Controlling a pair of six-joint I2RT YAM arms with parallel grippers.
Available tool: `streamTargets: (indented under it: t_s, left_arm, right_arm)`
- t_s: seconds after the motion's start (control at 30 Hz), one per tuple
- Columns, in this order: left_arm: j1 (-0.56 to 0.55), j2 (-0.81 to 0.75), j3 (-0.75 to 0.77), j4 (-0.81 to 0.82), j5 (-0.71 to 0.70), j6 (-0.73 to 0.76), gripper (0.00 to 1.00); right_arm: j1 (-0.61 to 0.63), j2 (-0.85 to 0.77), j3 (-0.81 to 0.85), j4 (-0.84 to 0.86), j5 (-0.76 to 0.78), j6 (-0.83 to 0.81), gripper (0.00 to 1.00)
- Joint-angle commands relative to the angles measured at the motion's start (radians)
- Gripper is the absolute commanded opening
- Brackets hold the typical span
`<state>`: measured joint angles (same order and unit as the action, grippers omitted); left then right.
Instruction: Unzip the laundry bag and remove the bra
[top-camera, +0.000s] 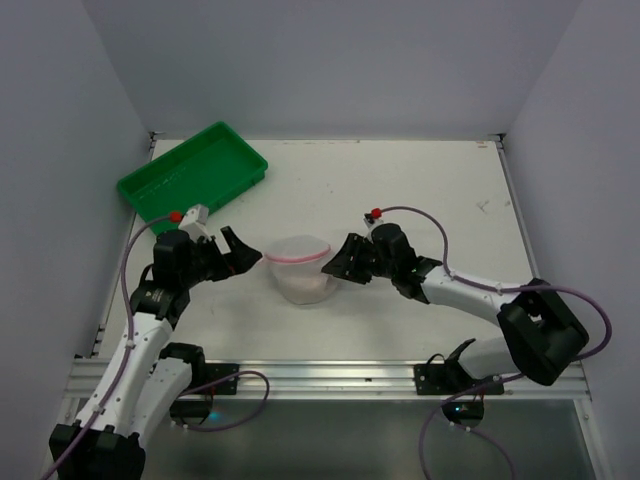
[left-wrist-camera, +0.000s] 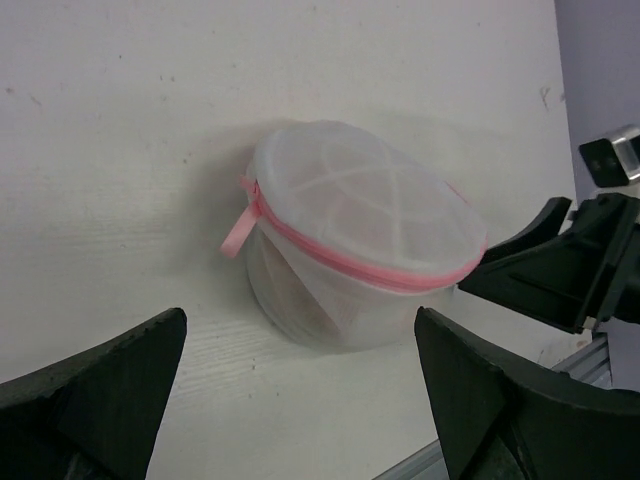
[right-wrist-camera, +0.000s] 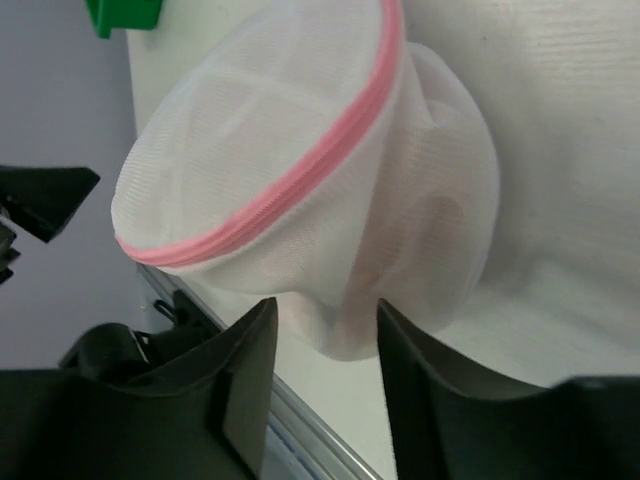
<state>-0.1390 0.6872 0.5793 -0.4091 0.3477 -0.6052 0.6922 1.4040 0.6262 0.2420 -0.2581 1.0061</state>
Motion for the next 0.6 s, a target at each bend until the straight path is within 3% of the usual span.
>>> streamTargets:
  t_s: [0.0,0.03,0.13,0.23,0.37,0.57]
  left_arm:
    - [-0.005,0.061,-0.041,0.128,0.082,-0.007,1.0]
    - [-0.005,0.083,-0.044,0.147,0.092,0.004,1.0]
    - [-0.005,0.179,-0.027,0.21,0.097,0.015,1.0]
    - [-0.005,0.287,0.023,0.294,0.131,0.01,1.0]
    - [-0.005,0.469,0.163,0.231,0.18,0.033,1.0]
    - [-0.01,0.401,0.116,0.222,0.123,-0.116,0.95]
  right_arm:
    - [-0.006,-0.106,0.061,-0.214,0.029,-0.133,0.49]
    - [-0.006,-0.128,0.078,-0.237,0.037,-0.15,0.58]
    - [-0.006,-0.212,0.115,-0.348,0.056,-0.199,0.69]
    - [-0.002,-0.279,0.142,-0.432,0.075,-0.218,0.71]
    - [0.003,-0.33,0.148,-0.507,0.121,-0.233,0.71]
    - [0.003,-0.246,0.286,-0.559,0.187,-0.334,0.68]
